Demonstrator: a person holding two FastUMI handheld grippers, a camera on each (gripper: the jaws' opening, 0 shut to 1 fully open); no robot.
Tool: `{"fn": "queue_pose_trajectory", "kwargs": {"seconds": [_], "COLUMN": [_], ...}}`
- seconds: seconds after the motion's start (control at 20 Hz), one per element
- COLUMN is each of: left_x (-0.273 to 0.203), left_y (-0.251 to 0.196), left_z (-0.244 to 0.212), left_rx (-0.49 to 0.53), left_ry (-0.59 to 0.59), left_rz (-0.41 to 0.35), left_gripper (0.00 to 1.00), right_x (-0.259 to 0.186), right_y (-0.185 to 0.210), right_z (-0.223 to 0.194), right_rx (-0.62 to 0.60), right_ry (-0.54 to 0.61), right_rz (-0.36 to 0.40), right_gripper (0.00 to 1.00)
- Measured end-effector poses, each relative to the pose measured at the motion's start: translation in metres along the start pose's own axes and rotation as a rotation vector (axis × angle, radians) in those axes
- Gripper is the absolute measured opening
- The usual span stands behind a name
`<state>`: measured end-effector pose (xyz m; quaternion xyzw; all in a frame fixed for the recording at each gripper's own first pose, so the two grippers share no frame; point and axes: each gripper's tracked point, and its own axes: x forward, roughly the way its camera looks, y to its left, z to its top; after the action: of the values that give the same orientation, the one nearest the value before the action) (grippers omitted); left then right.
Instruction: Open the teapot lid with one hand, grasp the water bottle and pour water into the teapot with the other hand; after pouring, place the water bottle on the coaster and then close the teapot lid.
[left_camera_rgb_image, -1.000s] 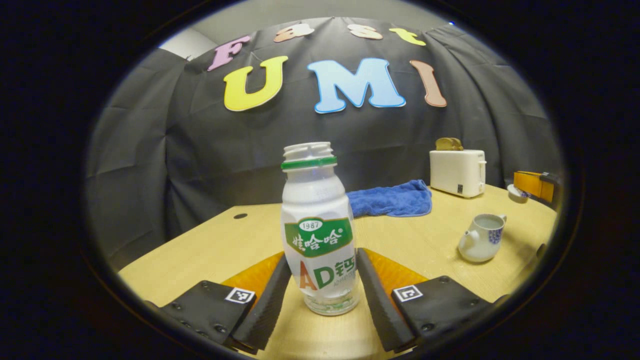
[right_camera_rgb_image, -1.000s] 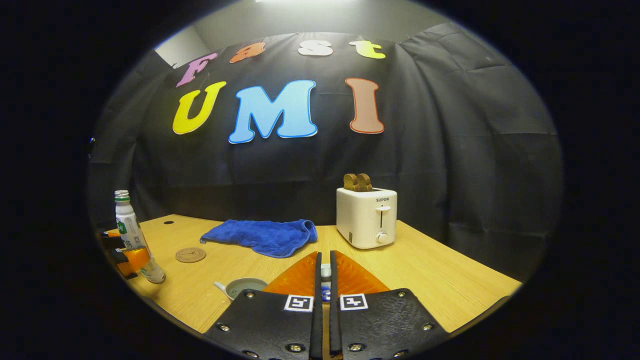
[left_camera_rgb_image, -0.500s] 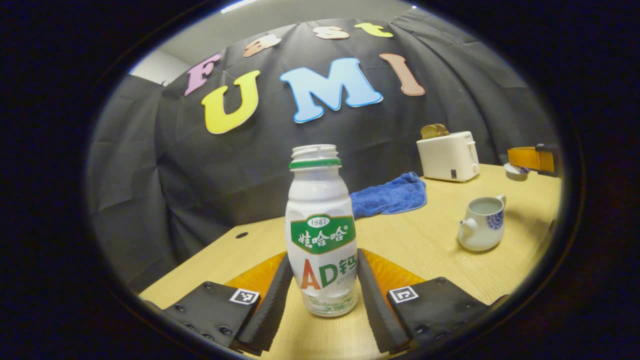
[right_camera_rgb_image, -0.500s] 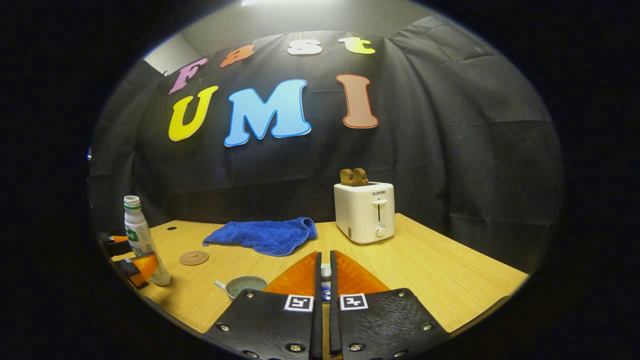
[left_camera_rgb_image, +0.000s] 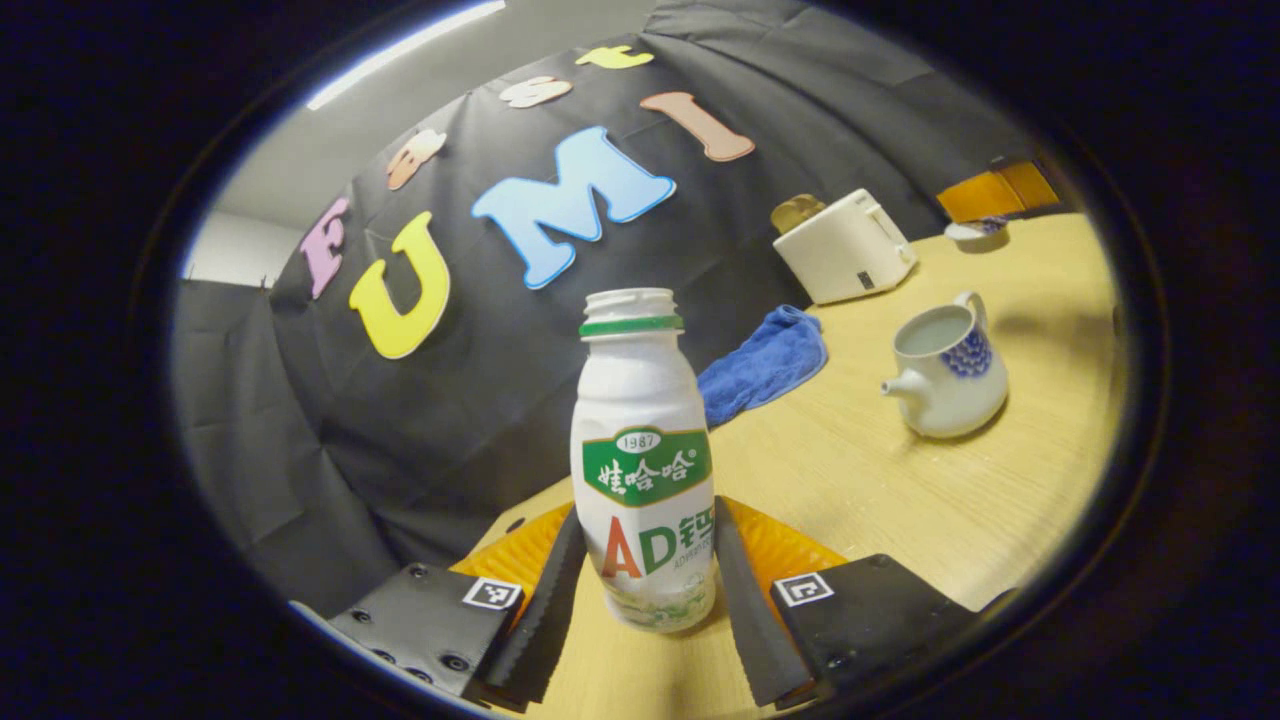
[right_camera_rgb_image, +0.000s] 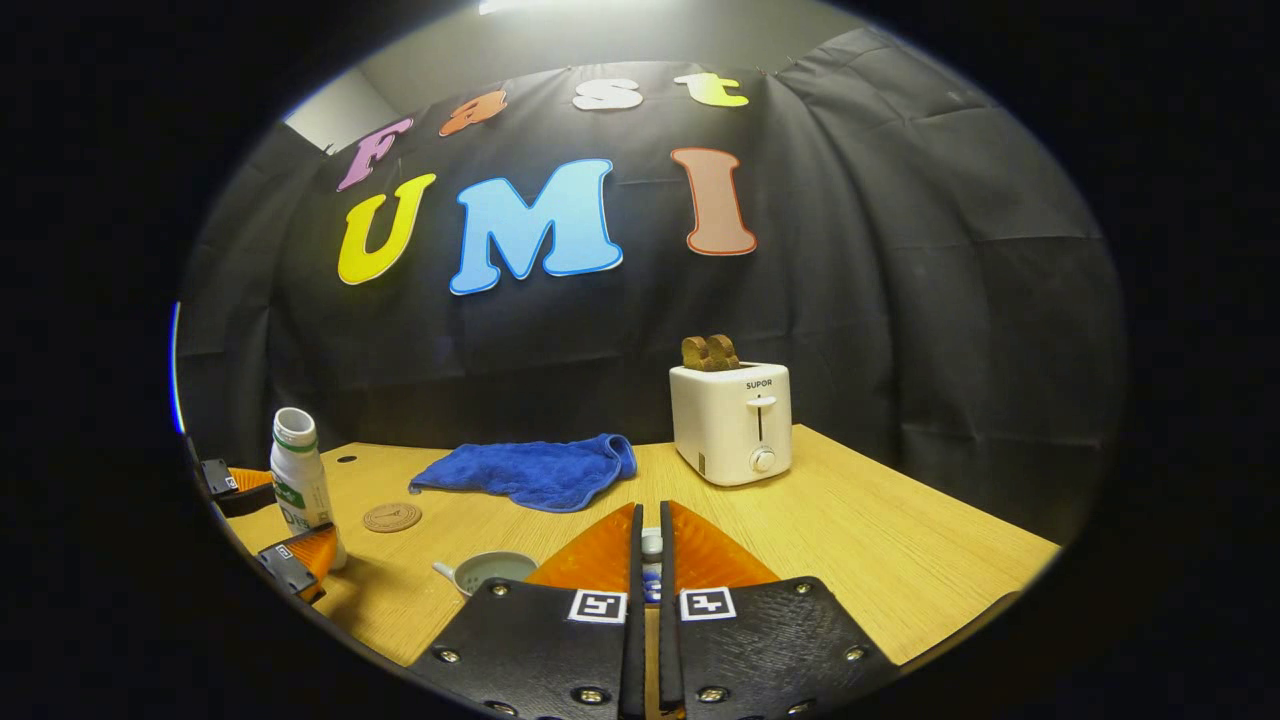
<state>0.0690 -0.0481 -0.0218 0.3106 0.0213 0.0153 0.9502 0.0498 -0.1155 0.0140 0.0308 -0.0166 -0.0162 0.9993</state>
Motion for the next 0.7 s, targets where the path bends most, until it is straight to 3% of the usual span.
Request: {"fn": "queue_pose_trajectory", "kwargs": {"seconds": [0.25, 0.35, 0.4, 0.5, 0.6, 0.65, 0.7], "left_x": [0.002, 0.005, -0.002, -0.001, -0.002, -0.001, -0.001], "left_y": [-0.004, -0.008, -0.006, -0.008, -0.012, -0.015, -0.019], "left_z": [0.026, 0.033, 0.033, 0.035, 0.039, 0.042, 0.045], "left_rx": [0.203, 0.301, 0.345, 0.416, 0.48, 0.512, 0.548], "left_ry": [-0.058, -0.074, -0.079, -0.089, -0.101, -0.108, -0.116], "left_rz": [0.017, 0.021, 0.021, 0.014, 0.008, 0.006, 0.007], "left_gripper": [0.82, 0.71, 0.82, 0.82, 0.71, 0.82, 0.82], "right_x": [-0.001, -0.001, -0.001, -0.001, -0.001, -0.001, -0.001], "right_y": [-0.007, -0.012, -0.014, -0.016, -0.018, -0.019, -0.019], "right_z": [0.002, 0.003, 0.004, 0.004, 0.004, 0.003, 0.003], "right_rx": [0.006, 0.019, 0.025, 0.035, 0.043, 0.046, 0.048], "right_ry": [-0.006, -0.009, -0.01, -0.01, -0.01, -0.01, -0.009], "right_rz": [-0.023, -0.036, -0.041, -0.048, -0.05, -0.052, -0.053], "right_gripper": [0.05, 0.05, 0.05, 0.05, 0.05, 0.05, 0.05]}}
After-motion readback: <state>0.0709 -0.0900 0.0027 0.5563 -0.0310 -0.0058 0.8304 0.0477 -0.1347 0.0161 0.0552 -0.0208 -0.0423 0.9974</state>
